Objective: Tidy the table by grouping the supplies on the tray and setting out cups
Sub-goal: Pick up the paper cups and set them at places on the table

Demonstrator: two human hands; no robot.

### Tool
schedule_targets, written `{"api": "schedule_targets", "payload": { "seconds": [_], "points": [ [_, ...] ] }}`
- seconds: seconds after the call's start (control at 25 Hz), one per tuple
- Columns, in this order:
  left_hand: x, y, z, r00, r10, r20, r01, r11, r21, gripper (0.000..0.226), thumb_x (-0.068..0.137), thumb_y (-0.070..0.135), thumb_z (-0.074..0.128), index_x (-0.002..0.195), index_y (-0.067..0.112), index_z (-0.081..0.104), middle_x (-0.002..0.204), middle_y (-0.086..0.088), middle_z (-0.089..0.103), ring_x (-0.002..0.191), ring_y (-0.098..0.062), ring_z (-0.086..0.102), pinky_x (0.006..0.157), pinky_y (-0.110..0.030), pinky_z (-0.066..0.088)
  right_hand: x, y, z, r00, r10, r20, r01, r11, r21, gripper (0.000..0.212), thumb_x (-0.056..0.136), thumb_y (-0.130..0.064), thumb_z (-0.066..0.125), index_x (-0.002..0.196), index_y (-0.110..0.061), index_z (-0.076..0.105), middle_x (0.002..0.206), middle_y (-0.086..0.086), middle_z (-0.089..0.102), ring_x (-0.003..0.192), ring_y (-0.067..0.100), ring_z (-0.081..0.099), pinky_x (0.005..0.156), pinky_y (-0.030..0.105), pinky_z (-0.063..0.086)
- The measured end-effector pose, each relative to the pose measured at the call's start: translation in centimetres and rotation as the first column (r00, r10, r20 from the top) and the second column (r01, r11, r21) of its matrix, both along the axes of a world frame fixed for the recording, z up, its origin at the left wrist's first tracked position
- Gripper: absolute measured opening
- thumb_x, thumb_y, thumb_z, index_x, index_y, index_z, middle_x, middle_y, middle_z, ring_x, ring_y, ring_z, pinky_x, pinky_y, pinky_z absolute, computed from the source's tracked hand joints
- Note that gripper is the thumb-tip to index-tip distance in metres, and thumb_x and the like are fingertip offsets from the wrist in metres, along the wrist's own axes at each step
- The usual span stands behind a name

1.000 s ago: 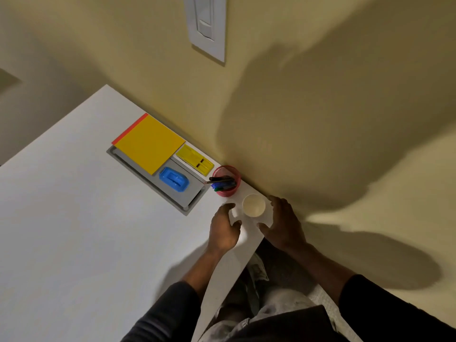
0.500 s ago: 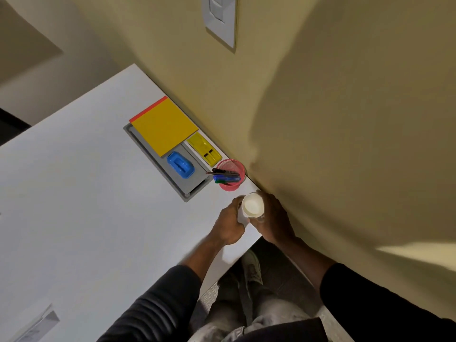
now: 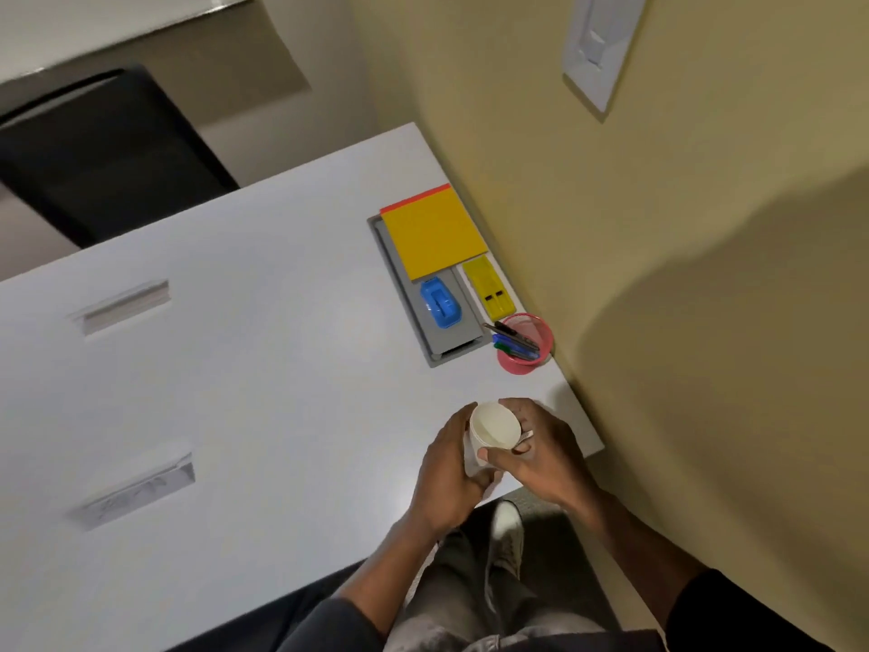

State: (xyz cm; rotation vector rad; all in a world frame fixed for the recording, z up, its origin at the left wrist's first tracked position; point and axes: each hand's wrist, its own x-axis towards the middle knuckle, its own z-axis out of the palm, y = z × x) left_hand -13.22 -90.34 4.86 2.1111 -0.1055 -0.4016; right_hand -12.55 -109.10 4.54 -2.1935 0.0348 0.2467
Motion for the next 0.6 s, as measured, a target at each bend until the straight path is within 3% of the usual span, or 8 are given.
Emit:
{"api": "schedule_targets", "payload": {
  "seconds": [0.16, 0.36, 0.6],
  "points": [
    [-4.2, 3.0, 1.3, 0.969, 0.248, 0.005, -0.248, 0.969, -0.009, 0.077, 0.081, 0.038, 0.09, 0.144, 0.042, 0.047, 0.139, 0.028, 0.061, 0.127, 0.001, 0.06, 0.102, -0.019, 0.052, 0.6, 3.3, 1.1, 0.973, 0.231, 0.027, -0.233, 0.971, 0.059, 0.072, 0.067, -0.061, 0.087, 0.126, -0.031, 0.059, 0.113, -0.014, 0.069, 0.102, 0.006, 0.067, 0.082, 0.032, 0.06],
    [-8.3, 5.0, 2.8, 0.892, 0.452, -0.024, -0.452, 0.892, 0.012, 0.075, 0.078, 0.04, 0.09, 0.142, 0.037, 0.051, 0.136, 0.024, 0.064, 0.123, 0.005, 0.06, 0.097, -0.013, 0.048, 0.6, 6.2, 2.5, 0.893, 0.444, 0.071, -0.449, 0.883, 0.136, 0.061, 0.07, -0.057, 0.09, 0.117, -0.028, 0.063, 0.103, -0.013, 0.074, 0.094, 0.011, 0.072, 0.077, 0.037, 0.06],
    [-12.2, 7.1, 3.6, 0.804, 0.594, -0.031, -0.595, 0.803, -0.037, 0.069, 0.077, 0.042, 0.094, 0.135, 0.036, 0.058, 0.128, 0.02, 0.071, 0.12, 0.0, 0.066, 0.092, -0.024, 0.059, -0.6, 9.9, 4.1, 0.805, 0.59, 0.061, -0.592, 0.793, 0.14, 0.061, 0.067, -0.06, 0.09, 0.114, -0.032, 0.063, 0.102, -0.015, 0.074, 0.093, 0.01, 0.072, 0.078, 0.038, 0.06]
  ]
}}
